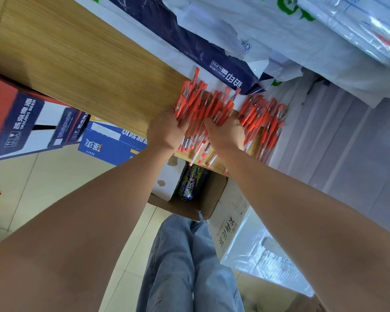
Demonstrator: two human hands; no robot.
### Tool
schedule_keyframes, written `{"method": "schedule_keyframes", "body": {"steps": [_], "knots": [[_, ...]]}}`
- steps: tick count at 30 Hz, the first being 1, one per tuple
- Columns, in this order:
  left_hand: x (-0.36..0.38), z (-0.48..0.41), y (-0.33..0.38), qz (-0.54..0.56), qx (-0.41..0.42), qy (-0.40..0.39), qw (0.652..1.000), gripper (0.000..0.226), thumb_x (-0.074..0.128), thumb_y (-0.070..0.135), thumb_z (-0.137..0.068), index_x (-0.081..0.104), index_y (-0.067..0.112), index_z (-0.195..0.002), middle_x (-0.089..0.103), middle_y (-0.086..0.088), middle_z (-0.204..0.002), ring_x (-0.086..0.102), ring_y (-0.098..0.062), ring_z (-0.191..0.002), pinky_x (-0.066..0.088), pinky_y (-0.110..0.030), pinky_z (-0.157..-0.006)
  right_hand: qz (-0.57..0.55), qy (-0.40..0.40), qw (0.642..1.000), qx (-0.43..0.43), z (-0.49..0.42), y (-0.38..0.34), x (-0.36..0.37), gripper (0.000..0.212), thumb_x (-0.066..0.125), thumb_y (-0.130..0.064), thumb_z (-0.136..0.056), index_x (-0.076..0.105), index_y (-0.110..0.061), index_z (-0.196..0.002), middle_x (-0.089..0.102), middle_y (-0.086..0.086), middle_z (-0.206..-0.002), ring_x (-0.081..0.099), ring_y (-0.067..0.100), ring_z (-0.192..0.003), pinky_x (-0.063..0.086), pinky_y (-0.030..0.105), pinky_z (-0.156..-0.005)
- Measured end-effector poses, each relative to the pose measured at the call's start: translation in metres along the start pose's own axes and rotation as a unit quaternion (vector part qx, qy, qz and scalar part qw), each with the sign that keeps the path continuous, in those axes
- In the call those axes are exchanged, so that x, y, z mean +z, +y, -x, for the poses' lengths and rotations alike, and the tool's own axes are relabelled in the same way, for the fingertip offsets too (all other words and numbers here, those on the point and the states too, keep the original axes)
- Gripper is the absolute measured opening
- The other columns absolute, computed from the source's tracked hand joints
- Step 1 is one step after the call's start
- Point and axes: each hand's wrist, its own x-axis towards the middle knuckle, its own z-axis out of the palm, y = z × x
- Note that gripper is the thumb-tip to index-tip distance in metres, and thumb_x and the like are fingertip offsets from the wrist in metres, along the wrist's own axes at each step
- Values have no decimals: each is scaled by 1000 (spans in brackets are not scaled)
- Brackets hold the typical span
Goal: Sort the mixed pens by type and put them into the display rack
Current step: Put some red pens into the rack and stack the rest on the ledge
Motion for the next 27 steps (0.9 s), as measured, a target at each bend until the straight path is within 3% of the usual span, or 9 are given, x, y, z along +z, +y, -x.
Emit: {"method": "schedule_keyframes", "body": {"steps": [5,8,11,14,17,21,24,27], "knots": [[-1,4,-5,36,-1,-8,999,28,51,30,-96,55,4,-108,66,-14,-96,63,-33,-84,48,-37,-71,-41,8,999,-11,6,3,-3,38,58,-33,-90,36,-15,-65,38,-1,-58,35,13,-47,27,22,-42],[-4,5,-6,61,-5,-3,998,28,50,25,-96,53,1,-110,64,-15,-98,60,-33,-84,45,-37,-71,-85,-1,996,-8,8,5,-8,20,54,-29,-92,47,-10,-92,41,-1,-62,38,12,-49,34,28,-44],[-8,11,-4,93,-9,-2,996,24,49,22,-97,52,1,-109,60,-10,-91,56,-28,-78,41,-33,-67,-111,-44,993,-13,14,7,-14,32,52,-27,-94,48,-12,-121,45,1,-64,39,11,-47,36,24,-40],[-13,18,-1,157,-11,-19,987,22,51,22,-94,52,3,-105,57,-9,-85,59,-32,-75,49,-43,-68,-137,-80,987,-22,22,7,-21,29,53,-28,-95,51,-3,-109,53,9,-71,41,11,-47,36,21,-39],[-17,24,-2,224,-25,-52,973,29,49,33,-81,49,7,-94,53,-7,-76,54,-30,-66,49,-50,-64,-156,-92,983,-39,35,6,-33,28,51,-28,-97,55,-3,-110,66,23,-86,40,7,-42,33,16,-36],[-32,42,13,276,-46,-83,956,15,54,26,-90,48,14,-82,45,0,-65,46,-24,-58,39,-40,-59,-162,-125,977,-55,62,4,-61,23,47,-27,-100,57,-7,-98,64,6,-75,41,7,-47,35,17,-41],[-56,68,38,271,-13,-110,956,22,51,18,-93,47,11,-73,43,-10,-63,41,-22,-57,32,-36,-56,-196,-139,968,-66,81,1,-86,15,47,-27,-100,55,-16,-95,68,4,-81,47,9,-53,40,19,-49],[-79,94,65,299,-5,-134,945,26,41,2,-96,47,10,-72,44,-10,-65,38,-18,-52,32,-29,-51,-230,-149,958,-80,100,-5,-112,15,49,-26,-99,55,-14,-92,67,2,-74,53,13,-60,43,25,-57]]}}
